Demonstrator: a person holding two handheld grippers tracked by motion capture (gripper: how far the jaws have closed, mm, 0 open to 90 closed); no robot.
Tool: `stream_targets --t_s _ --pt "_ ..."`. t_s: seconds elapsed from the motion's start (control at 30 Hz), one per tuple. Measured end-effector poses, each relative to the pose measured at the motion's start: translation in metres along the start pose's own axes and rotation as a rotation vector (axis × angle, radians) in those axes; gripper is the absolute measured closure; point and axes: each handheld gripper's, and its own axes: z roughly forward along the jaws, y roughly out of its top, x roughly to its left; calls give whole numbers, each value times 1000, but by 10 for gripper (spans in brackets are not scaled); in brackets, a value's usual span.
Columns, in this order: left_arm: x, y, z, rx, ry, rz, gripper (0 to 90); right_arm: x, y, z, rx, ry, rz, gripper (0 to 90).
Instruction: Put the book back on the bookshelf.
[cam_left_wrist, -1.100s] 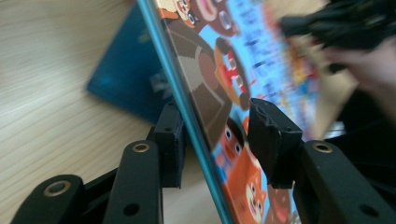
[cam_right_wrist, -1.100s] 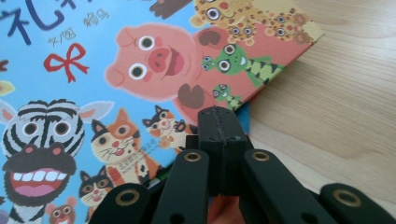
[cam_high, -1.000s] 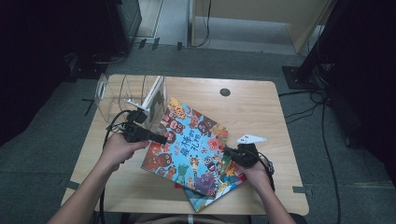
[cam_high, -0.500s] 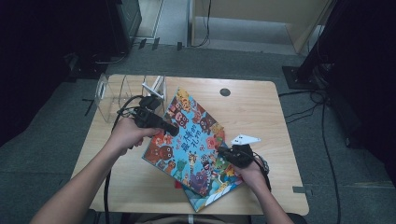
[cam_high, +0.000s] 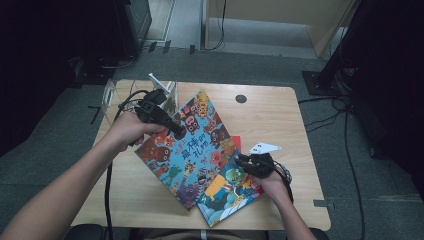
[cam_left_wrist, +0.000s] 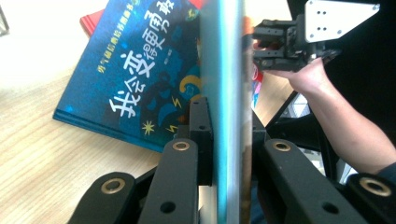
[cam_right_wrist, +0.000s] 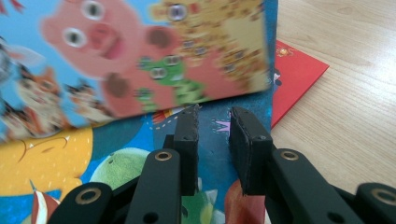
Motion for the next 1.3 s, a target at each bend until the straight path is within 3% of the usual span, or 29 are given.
stream_targets --t_s 0.27,0.47,0.6,1.0,1.17,1.3 --pt "-6 -14 -20 -41 69 7 813 6 4 2 17 -11 -55 720" --pt "-2 -37 -47 -90 70 -5 812 6 7 5 16 -8 -64 719" --pt "5 -58 -67 -127 68 -34 813 5 10 7 18 -7 -69 720" --pt "26 -127 -110 -217 127 -127 810 -2 20 15 2 11 -52 683" --pt "34 -153 -124 -256 155 -175 809 -5 24 21 31 37 -52 679" --pt "40 -170 -134 -258 180 -209 809 -3 25 24 51 51 -73 678"
